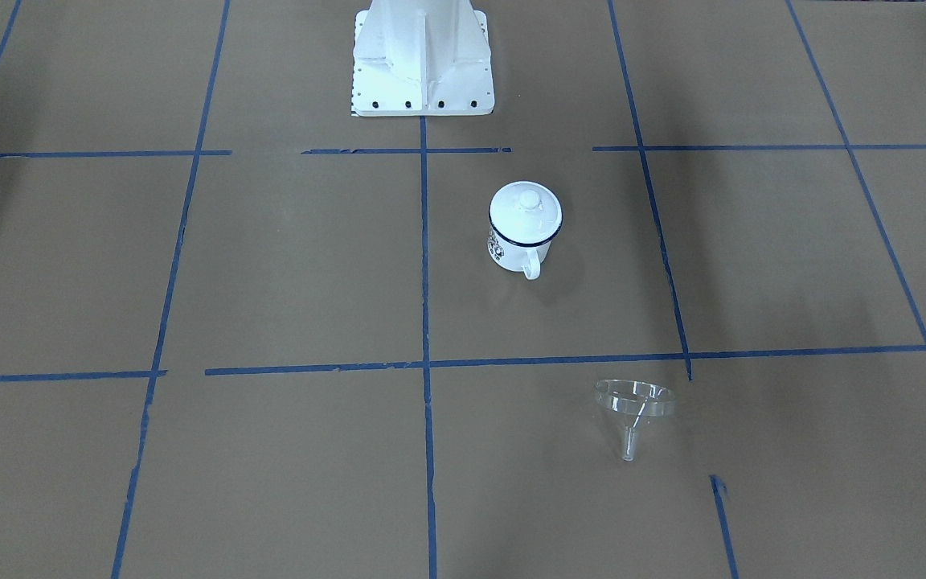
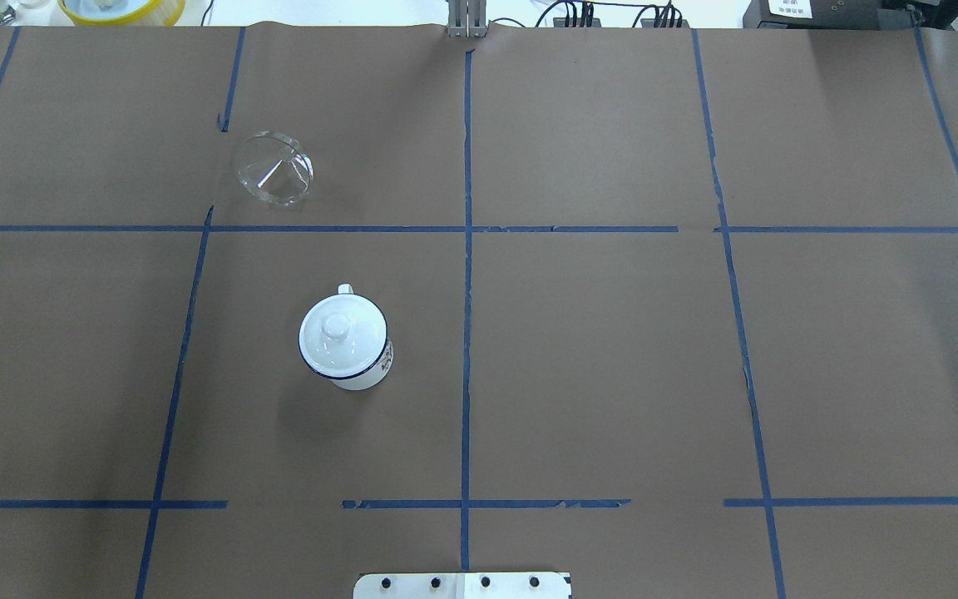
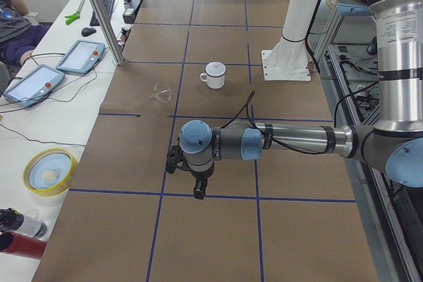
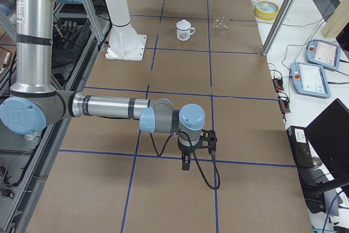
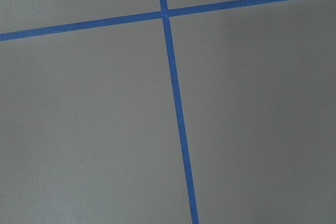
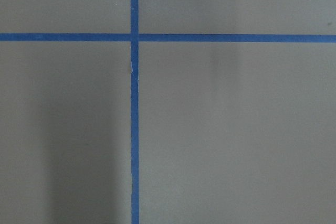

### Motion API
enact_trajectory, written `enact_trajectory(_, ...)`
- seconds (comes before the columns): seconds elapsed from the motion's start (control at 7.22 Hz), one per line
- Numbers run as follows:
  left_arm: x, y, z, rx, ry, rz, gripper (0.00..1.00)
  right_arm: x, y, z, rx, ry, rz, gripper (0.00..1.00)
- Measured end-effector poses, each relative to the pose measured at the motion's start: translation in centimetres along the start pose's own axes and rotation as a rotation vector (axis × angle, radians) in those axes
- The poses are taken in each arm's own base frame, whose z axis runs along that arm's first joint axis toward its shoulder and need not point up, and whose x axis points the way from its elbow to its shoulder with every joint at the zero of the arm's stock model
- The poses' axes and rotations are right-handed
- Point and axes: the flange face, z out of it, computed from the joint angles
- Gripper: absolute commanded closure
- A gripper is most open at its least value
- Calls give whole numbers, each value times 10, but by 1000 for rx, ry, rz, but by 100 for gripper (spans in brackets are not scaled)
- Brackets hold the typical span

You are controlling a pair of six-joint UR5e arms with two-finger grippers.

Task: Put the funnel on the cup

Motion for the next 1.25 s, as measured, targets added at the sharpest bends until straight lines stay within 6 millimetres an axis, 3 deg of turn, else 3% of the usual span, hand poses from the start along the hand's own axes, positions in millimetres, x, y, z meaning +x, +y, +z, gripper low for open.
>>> enact_trajectory(0.42,4,-10,-5,12,-1,7,0,0,0,0,0,0,0,0)
enact_trajectory(1.25,45,-74,-49,102,-15,110,0,0,0,0,0,0,0,0)
